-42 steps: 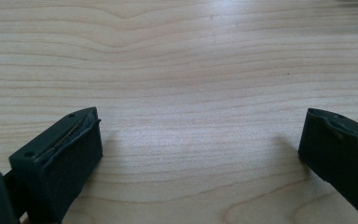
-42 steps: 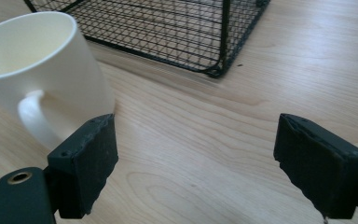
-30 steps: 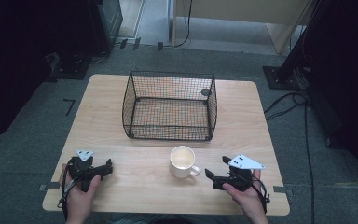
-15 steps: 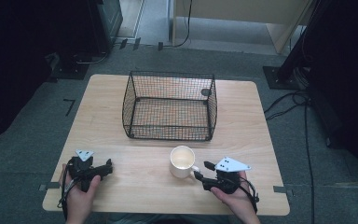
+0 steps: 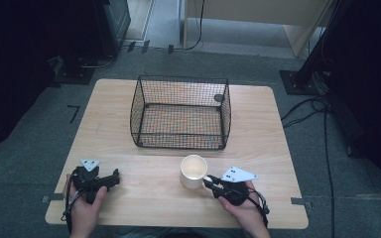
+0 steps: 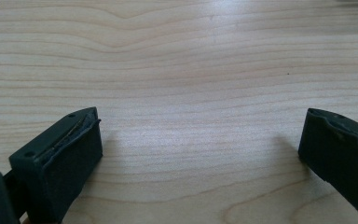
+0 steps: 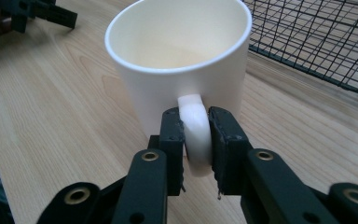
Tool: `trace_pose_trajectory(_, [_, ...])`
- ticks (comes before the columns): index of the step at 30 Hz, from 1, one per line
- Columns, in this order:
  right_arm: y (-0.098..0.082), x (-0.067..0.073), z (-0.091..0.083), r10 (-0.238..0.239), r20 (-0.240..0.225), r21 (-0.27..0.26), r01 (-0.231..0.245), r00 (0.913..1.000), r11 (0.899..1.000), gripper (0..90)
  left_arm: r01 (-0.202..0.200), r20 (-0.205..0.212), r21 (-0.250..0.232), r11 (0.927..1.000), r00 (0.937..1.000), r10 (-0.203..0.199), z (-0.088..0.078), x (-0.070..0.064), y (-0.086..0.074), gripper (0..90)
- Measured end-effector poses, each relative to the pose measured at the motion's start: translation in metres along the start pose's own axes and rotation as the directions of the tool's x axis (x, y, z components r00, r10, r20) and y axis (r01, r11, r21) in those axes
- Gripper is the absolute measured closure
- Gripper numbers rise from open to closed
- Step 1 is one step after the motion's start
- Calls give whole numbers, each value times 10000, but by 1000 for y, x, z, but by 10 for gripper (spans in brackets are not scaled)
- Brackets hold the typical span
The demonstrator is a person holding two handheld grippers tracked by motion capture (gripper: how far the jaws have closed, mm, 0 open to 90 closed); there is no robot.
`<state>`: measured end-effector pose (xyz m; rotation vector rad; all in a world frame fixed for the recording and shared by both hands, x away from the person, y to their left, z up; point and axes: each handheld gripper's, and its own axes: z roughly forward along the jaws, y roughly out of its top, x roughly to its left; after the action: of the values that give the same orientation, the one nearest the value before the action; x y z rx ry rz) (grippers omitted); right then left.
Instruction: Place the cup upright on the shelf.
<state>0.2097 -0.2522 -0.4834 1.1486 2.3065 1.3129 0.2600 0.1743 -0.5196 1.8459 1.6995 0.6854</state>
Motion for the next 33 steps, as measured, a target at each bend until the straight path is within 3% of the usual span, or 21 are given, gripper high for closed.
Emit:
trace_pose_trajectory(2, [0, 4, -1, -431, 30, -36, 431, 9991, 9991, 802, -1, 1, 0, 10000, 10000, 1, 0, 0, 0, 0])
trace_pose_trajectory(4, [2, 6, -2, -460, 123, -146, 462, 9989, 9988, 803, 1, 1, 0, 10000, 10000, -1, 0, 0, 0, 0])
trace_pose_trajectory(11, [7, 6, -10, -386, 328, -269, 395, 9987, 9989, 805, 0, 0, 2, 10000, 10000, 0, 0, 0, 0, 0])
trace_pose_trajectory(33, [38, 11, -29, -482, 33, -836, 483, 9988, 9953, 805, -2, 1, 2, 10000, 10000, 2, 0, 0, 0, 0])
